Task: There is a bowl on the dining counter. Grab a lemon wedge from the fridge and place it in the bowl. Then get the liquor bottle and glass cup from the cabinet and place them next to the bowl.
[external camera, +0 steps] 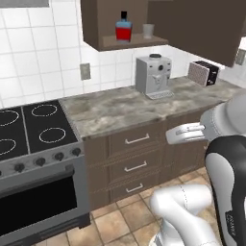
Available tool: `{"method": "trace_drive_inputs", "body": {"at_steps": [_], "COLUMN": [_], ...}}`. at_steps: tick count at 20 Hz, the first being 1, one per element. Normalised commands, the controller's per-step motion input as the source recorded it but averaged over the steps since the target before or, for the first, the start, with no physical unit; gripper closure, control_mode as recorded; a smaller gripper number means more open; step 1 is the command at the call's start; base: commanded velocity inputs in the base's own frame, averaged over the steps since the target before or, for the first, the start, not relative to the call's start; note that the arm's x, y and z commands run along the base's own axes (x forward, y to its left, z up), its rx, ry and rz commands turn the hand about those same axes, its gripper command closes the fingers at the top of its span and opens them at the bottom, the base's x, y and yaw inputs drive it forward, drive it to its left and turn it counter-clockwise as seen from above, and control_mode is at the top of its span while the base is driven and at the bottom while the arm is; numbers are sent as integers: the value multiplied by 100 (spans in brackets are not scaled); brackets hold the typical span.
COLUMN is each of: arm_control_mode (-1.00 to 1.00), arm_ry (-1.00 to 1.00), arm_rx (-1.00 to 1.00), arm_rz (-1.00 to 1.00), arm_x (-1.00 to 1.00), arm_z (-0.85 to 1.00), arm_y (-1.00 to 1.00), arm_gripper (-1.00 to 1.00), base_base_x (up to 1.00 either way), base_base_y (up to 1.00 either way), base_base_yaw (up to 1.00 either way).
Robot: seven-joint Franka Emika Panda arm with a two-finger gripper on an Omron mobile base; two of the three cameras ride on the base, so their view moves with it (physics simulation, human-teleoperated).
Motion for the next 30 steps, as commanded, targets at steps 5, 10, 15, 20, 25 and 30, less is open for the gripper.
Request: {"method": "trace_drive_inputs", "body": {"at_steps": [5, 10, 15, 20, 25, 30], "arm_control_mode": [100, 100, 100, 100, 100, 100], "arm_ry": [0, 0, 0, 0, 0, 0], "arm_rx": [0, 0, 0, 0, 0, 0], "arm_rz": [0, 0, 0, 0, 0, 0], "arm_x": [0, 0, 0, 0, 0, 0], "arm_z": [0, 0, 0, 0, 0, 0], "arm_y": [0, 0, 0, 0, 0, 0], "arm_gripper": [-100, -100, -100, -100, -100, -100], "base_base_x": [81, 68, 54, 67, 74, 58], "base_base_y": [-39, -50, -37, -10, -3, -1], "base_base_yaw": [15, 14, 6, 1, 0, 0]}}
